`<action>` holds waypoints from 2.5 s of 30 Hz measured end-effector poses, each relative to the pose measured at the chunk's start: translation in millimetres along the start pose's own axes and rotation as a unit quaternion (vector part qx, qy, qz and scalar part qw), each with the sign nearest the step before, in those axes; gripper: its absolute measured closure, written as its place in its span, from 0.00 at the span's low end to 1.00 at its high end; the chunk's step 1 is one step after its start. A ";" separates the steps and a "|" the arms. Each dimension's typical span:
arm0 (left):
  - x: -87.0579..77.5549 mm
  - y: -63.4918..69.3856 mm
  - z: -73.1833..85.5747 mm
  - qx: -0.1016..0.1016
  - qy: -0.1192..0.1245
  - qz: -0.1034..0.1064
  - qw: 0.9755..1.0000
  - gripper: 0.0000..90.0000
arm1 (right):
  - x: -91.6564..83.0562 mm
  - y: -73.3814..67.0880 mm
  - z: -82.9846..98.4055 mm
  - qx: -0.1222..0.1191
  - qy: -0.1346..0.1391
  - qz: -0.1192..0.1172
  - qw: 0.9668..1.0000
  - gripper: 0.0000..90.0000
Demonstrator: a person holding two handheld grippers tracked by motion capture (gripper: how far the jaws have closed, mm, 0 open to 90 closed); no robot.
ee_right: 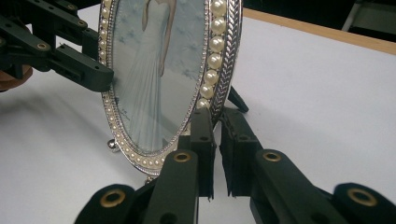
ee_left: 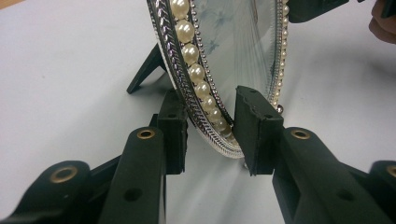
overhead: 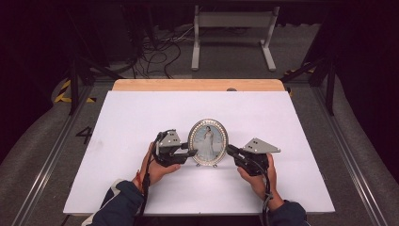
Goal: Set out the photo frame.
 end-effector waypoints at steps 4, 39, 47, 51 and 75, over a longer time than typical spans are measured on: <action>-0.2 0.3 0.0 0.003 -0.001 -0.002 1.000 0.73 | 2.2 -1.7 1.7 -0.003 -0.006 0.000 1.000 0.92; 0.3 -0.9 2.1 0.031 -0.022 -0.034 0.999 0.54 | 5.1 0.3 2.8 -0.035 -0.042 0.012 0.998 0.57; 0.5 -0.9 3.9 0.041 -0.035 -0.061 0.997 0.30 | 13.2 -0.7 7.4 -0.037 -0.064 0.012 0.997 0.33; 1.6 -1.7 4.4 0.036 -0.034 -0.065 0.997 0.20 | 16.2 -2.4 8.9 -0.044 -0.070 0.012 0.997 0.25; -19.0 6.0 3.0 0.072 -0.016 -0.078 0.994 0.08 | 7.9 -3.9 4.8 -0.084 -0.084 0.015 0.993 0.18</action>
Point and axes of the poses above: each handheld gripper's, and its own axes: x roughly forward along the jaws, z roughly out of its underside, y roughly to its right, the point moved 6 cm from there along x, roughly forward along the jaws, and after that the axes turned 3 degrees about -z, right-handed, at the moved point
